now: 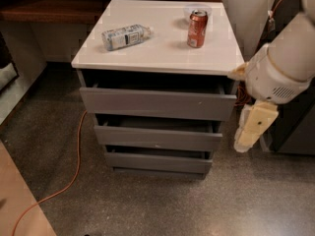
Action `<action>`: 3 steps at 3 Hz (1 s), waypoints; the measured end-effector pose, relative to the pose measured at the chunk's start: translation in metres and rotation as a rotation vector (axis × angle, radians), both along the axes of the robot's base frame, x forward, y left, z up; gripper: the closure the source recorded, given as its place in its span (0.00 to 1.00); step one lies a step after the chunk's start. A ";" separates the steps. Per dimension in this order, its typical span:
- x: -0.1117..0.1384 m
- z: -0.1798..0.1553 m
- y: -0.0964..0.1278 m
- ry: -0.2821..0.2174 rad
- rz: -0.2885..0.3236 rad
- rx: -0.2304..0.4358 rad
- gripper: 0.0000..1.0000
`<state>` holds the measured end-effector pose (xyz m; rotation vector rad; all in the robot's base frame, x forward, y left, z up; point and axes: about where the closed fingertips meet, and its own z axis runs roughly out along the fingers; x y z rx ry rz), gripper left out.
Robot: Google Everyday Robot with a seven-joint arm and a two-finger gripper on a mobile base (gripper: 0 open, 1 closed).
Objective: Place coke can into middle drawer
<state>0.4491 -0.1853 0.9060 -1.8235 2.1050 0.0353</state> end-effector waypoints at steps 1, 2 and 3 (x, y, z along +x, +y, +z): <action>0.009 -0.035 0.005 0.012 0.047 0.022 0.00; 0.016 -0.072 0.006 0.008 0.084 0.054 0.00; 0.025 -0.099 0.008 -0.011 0.120 0.093 0.00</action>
Offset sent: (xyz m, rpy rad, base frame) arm 0.0275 0.0047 -0.1189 0.0977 -0.0159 0.1242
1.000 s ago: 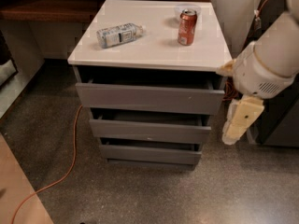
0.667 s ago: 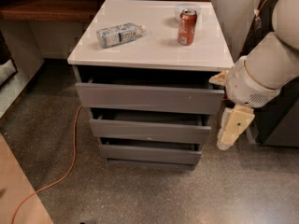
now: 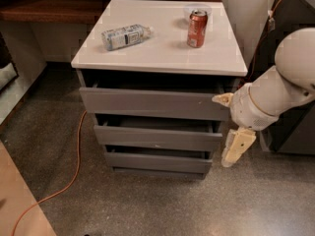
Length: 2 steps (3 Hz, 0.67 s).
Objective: Place coke can into middle drawer
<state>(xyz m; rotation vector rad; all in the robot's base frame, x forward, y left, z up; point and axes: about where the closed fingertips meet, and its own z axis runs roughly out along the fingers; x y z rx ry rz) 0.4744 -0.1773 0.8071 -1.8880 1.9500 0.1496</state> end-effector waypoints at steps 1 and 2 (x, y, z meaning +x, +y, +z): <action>0.009 -0.023 0.004 -0.015 0.074 0.018 0.00; 0.010 -0.029 0.007 -0.006 0.072 0.028 0.00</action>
Offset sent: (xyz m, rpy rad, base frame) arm 0.0082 0.0032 -0.0199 0.0181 -0.0122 0.0571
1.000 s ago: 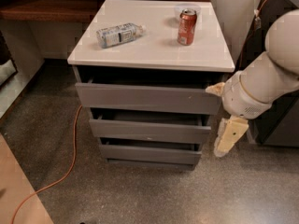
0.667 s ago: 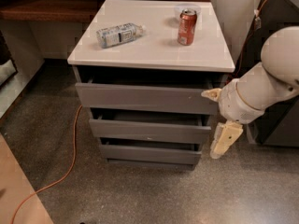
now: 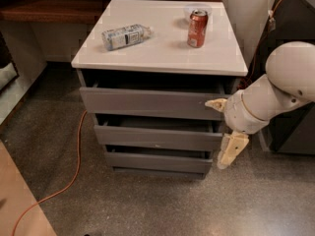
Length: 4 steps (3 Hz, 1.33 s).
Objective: Place coke can into middle drawer
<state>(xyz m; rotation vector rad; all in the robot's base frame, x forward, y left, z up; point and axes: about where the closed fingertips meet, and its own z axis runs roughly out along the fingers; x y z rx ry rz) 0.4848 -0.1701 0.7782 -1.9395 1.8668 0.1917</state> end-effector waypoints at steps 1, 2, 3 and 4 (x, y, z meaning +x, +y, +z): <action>0.009 -0.014 0.006 -0.006 0.008 0.002 0.00; 0.028 -0.042 0.013 -0.021 0.032 -0.005 0.00; 0.042 -0.064 0.018 -0.036 0.050 -0.001 0.00; 0.060 -0.097 0.023 -0.062 0.084 -0.023 0.00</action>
Offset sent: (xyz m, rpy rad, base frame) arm 0.0432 0.0156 -0.0610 -0.0139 -0.0313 0.0426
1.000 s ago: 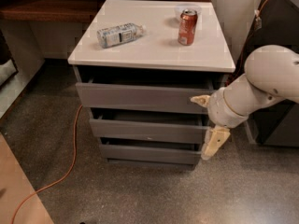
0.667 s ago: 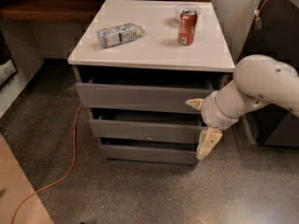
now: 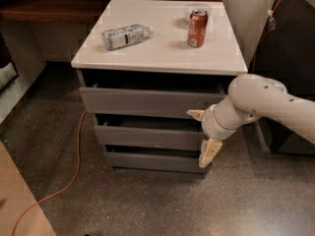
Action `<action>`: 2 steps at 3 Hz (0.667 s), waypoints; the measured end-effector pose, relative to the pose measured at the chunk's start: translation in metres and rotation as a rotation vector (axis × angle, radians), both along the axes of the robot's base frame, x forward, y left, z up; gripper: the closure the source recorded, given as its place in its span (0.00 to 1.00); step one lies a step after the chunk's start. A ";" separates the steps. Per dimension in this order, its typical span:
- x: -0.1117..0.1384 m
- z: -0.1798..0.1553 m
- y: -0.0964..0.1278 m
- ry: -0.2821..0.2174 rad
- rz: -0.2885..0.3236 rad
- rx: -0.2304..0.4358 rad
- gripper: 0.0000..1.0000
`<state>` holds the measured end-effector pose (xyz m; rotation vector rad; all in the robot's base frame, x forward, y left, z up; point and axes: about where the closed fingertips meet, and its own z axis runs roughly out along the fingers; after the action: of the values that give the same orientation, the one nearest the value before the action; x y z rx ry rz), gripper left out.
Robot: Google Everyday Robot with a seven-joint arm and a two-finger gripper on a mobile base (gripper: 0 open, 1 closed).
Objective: Place coke can into middle drawer
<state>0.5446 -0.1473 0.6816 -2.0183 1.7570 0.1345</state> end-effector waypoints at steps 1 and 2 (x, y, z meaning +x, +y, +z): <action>0.027 -0.050 -0.003 -0.036 0.016 -0.052 0.00; 0.064 -0.111 -0.012 -0.052 0.021 -0.051 0.00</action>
Offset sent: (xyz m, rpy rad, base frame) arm 0.0674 -0.0125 -0.1106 -0.0897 -0.0829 0.0265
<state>0.6085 -0.1595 0.5710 -2.0575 1.7245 0.0435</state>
